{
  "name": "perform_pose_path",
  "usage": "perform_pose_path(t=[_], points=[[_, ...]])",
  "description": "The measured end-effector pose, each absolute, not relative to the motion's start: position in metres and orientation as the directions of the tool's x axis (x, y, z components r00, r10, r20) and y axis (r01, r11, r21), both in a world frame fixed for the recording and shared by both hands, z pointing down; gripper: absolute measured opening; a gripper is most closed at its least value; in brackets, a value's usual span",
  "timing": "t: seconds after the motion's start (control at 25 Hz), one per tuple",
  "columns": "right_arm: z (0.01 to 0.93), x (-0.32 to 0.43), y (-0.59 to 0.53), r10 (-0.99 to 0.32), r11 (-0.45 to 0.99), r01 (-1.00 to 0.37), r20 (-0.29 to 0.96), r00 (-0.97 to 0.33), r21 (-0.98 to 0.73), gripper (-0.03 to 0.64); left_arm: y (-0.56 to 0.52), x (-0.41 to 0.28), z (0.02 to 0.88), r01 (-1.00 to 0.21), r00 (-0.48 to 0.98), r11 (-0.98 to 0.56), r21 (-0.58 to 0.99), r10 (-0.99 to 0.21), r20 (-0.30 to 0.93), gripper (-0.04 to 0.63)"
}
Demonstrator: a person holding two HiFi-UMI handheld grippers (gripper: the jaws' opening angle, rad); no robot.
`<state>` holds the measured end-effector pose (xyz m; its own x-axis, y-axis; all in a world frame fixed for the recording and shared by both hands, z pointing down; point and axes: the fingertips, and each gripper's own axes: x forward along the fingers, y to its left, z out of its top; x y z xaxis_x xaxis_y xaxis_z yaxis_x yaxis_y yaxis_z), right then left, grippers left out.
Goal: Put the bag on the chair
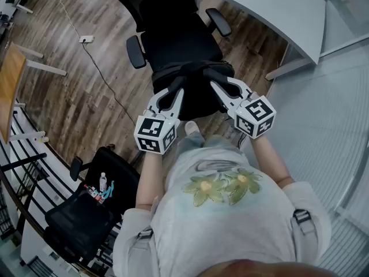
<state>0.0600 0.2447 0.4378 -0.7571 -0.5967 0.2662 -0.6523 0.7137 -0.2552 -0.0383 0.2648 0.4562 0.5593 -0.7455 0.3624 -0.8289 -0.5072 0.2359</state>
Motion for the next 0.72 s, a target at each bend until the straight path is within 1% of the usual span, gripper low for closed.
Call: perform_pose_path(t=[0.28,0.56,0.72], points=[[0.408,0.05,0.205,-0.626,0.72,-0.664,0.224,-0.747,-0.201,0.044,0.222,-0.048,0.425,-0.824,0.565,-0.542,0.165,-0.767,0.303,0.055],[0.393,0.041,0.172,-0.632,0.721,-0.667,0.216,-0.745,-0.19,0.044,0.188,-0.058,0.411,-0.824,0.566,-0.542,0.165,-0.774,0.284,0.057],[0.389,0.037,0.147,-0.615,0.726,-0.655,0.227,-0.755,-0.209,0.044,0.161,-0.063,0.408,-0.826,0.563,-0.534,0.179,-0.773,0.294,0.057]])
